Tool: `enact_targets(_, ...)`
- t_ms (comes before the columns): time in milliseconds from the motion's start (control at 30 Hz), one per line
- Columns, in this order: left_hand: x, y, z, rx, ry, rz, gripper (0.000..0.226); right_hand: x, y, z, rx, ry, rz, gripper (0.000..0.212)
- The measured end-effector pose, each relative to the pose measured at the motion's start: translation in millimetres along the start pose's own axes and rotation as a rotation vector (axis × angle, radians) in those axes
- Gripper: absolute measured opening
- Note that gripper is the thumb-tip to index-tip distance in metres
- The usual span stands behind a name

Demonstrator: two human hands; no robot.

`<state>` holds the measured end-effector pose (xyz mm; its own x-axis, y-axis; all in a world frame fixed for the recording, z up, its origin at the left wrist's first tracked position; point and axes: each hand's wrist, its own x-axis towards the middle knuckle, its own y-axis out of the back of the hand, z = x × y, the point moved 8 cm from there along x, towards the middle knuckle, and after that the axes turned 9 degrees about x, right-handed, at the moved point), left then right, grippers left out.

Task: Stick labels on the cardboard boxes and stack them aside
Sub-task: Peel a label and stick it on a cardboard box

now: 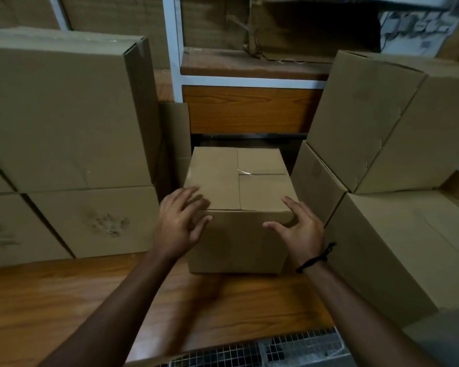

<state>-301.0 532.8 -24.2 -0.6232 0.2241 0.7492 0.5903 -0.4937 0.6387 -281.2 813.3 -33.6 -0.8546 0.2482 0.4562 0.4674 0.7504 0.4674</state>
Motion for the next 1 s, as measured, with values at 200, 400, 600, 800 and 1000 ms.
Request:
enact_targets(200, -24, -9, -17, -0.29, 0.337, -0.202, 0.073, -25, 5, 9, 0.028, 0.013, 0.009, 0.076)
enact_targets(400, -37, -6, -23, -0.252, 0.247, -0.189, 0.09, -37, -4, 20, 0.021, 0.078, -0.015, 0.095)
enact_targets(600, -89, -34, -25, -0.176, -0.034, -0.3, 0.092, -64, -23, 49, -0.125, 0.261, -0.14, 0.117)
enact_targets(800, -87, -63, -32, -0.164, -0.004, -0.349, 0.11, -53, -44, 57, -0.274, 0.232, -0.189, 0.117)
enact_targets(1000, -108, -41, -31, -0.125, 0.044, -0.35, 0.1, -90, -39, 25, -0.204, 0.287, -0.152, 0.109)
